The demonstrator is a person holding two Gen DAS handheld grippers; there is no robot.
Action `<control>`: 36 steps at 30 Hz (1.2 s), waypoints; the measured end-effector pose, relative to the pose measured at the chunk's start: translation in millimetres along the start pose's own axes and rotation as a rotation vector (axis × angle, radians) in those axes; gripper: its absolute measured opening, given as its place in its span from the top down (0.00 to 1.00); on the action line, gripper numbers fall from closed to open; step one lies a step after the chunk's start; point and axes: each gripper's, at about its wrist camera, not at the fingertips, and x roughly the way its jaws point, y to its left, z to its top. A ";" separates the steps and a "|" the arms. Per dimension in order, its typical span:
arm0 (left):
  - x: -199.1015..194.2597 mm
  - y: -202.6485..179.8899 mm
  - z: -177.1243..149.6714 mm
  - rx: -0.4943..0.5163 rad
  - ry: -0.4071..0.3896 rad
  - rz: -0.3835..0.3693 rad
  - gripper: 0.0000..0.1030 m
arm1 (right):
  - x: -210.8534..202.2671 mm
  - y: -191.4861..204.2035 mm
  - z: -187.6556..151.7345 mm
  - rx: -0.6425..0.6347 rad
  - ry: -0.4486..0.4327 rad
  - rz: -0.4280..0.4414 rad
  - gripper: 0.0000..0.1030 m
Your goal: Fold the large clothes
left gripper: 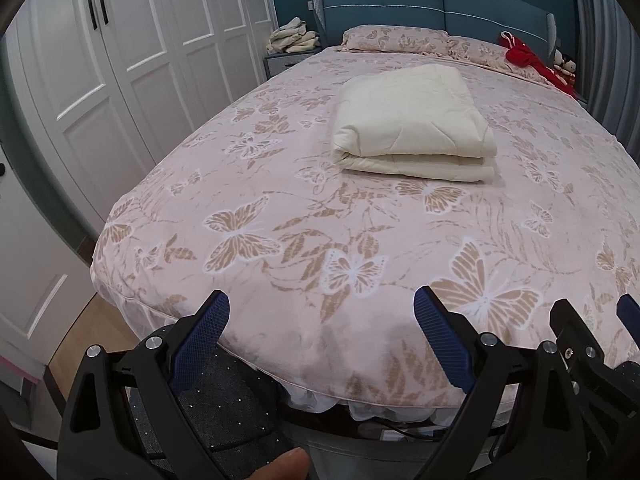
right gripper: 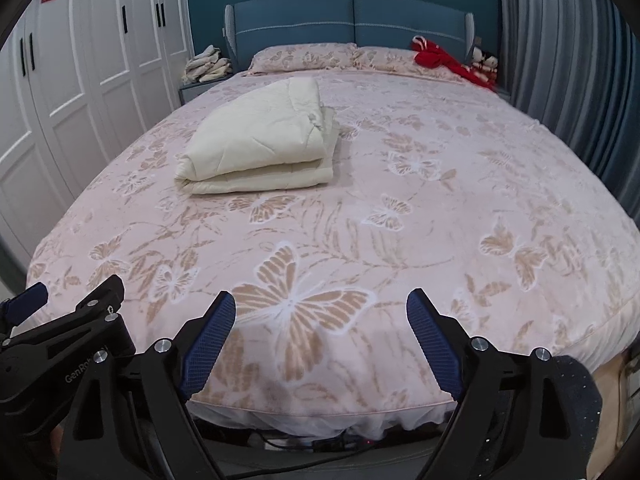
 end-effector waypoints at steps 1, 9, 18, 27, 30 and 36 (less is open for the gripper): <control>0.5 0.3 0.0 0.000 0.001 -0.001 0.12 | 0.5 0.5 0.1 -0.004 0.002 0.001 0.17; 2.1 3.3 -0.4 -0.012 0.006 -0.006 0.12 | -0.9 7.7 0.5 -0.023 0.000 0.006 0.17; 0.3 6.2 -1.3 -0.026 -0.008 -0.009 0.12 | -3.3 11.5 1.4 -0.029 -0.001 0.010 0.17; 1.0 7.7 2.4 -0.036 -0.013 -0.021 0.12 | -4.6 14.8 3.2 -0.032 -0.008 0.010 0.17; 1.8 8.6 2.5 -0.042 -0.014 -0.028 0.12 | -4.5 14.4 3.2 -0.034 -0.008 0.008 0.17; 2.1 7.4 4.7 -0.044 -0.021 -0.042 0.13 | -4.7 15.3 6.4 -0.030 -0.014 0.009 0.17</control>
